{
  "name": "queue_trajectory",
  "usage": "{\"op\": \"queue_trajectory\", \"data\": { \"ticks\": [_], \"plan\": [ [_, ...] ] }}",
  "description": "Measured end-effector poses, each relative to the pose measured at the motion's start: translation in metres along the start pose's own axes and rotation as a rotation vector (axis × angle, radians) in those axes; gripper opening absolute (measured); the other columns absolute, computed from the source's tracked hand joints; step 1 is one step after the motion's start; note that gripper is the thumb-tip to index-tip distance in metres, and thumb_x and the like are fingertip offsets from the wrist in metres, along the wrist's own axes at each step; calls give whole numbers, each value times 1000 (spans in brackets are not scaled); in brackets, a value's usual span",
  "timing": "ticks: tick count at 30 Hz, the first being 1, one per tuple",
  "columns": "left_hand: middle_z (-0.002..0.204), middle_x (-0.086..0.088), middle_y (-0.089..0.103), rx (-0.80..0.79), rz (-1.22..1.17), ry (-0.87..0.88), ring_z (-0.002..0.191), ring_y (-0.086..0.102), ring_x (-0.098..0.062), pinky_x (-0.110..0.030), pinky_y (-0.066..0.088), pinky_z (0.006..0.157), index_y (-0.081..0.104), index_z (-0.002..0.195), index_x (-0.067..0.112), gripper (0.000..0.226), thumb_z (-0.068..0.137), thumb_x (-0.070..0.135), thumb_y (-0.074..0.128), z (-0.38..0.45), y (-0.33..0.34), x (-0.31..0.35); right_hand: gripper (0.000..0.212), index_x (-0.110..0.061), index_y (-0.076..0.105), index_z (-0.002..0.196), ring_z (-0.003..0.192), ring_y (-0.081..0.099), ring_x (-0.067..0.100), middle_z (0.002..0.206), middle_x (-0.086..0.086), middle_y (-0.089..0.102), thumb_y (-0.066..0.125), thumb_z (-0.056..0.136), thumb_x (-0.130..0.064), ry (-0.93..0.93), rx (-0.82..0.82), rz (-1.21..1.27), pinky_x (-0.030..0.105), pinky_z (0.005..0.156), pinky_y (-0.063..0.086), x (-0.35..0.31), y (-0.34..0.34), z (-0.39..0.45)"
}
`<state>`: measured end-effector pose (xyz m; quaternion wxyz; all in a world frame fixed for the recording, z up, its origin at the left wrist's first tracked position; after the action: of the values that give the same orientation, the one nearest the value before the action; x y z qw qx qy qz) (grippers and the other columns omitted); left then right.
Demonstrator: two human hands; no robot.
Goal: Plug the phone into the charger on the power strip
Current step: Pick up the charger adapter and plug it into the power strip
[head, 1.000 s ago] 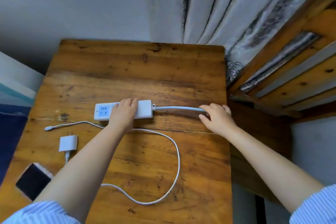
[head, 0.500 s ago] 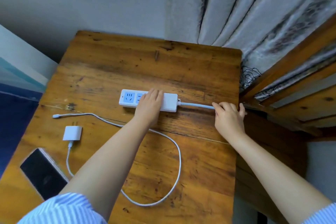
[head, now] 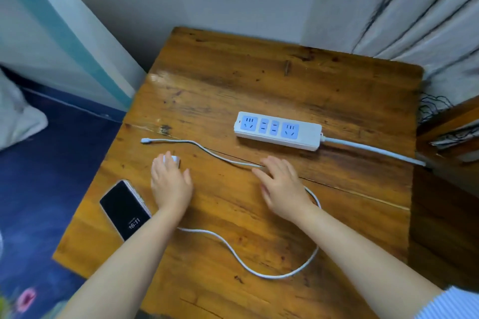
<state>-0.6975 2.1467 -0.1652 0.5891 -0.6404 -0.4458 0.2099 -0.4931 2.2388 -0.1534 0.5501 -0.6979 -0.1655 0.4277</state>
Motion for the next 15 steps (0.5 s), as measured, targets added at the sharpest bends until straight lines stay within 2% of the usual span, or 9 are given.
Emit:
{"op": "queue_trajectory", "data": {
  "ticks": [2, 4, 8, 10, 13, 15],
  "plan": [
    [144, -21, 34, -53, -36, -96, 133, 30, -35, -46, 31, 109, 22, 139, 2, 68, 86, 25, 58, 8, 3, -22, 42, -5, 52, 120, 127, 41, 36, 134, 21, 49, 58, 79, -3, 39, -101, 10, 55, 109, 25, 3, 21, -1],
    [137, -23, 40, -96, -42, -120, 127, 37, -37, -47, 36, 104, 25, 138, 3, 68, 85, 28, 60, 16, 6, -30, 42, -9, 42, 129, 137, 27, 28, 145, 13, 36, 46, 87, -9, 55, -134, 25, 46, 115, 12, 9, 29, -4],
    [135, -21, 43, -255, -66, -89, 123, 42, -36, -46, 41, 98, 24, 140, 11, 74, 80, 32, 63, 20, 16, -30, 42, -16, 38, 132, 139, 21, 20, 149, 4, 30, 43, 90, -14, 54, -183, 29, 38, 116, 8, 14, 33, -8],
    [134, -19, 46, -355, -85, 17, 122, 44, -35, -43, 41, 98, 24, 140, 17, 76, 78, 34, 64, 9, 26, -11, 41, -16, 40, 131, 139, 21, 19, 149, 4, 30, 43, 90, -10, 52, -213, 68, 36, 116, 8, 17, 32, -8],
    [127, -18, 53, -476, -93, 156, 115, 49, -33, -36, 43, 92, 39, 131, 12, 65, 77, 37, 67, -16, 44, 25, 41, -13, 48, 126, 138, 24, 20, 146, 6, 35, 43, 87, -1, 80, -236, 138, 34, 116, 11, 24, 28, -11],
    [116, -17, 60, -548, -201, 165, 105, 57, -32, -36, 47, 88, 48, 121, 6, 53, 79, 35, 66, -31, 53, 44, 39, -9, 53, 120, 136, 29, 22, 143, 9, 40, 44, 85, 5, 135, -197, 173, 33, 114, 14, 33, 22, -16]
  ]
}}
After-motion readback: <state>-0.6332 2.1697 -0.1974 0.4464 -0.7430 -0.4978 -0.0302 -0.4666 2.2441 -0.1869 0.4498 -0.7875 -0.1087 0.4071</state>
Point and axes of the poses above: each hand's wrist, its own z-axis towards the middle knuckle, its own y-axis out of the palm, x = y × z, the point moved 10 cm from there along z, towards the middle knuckle
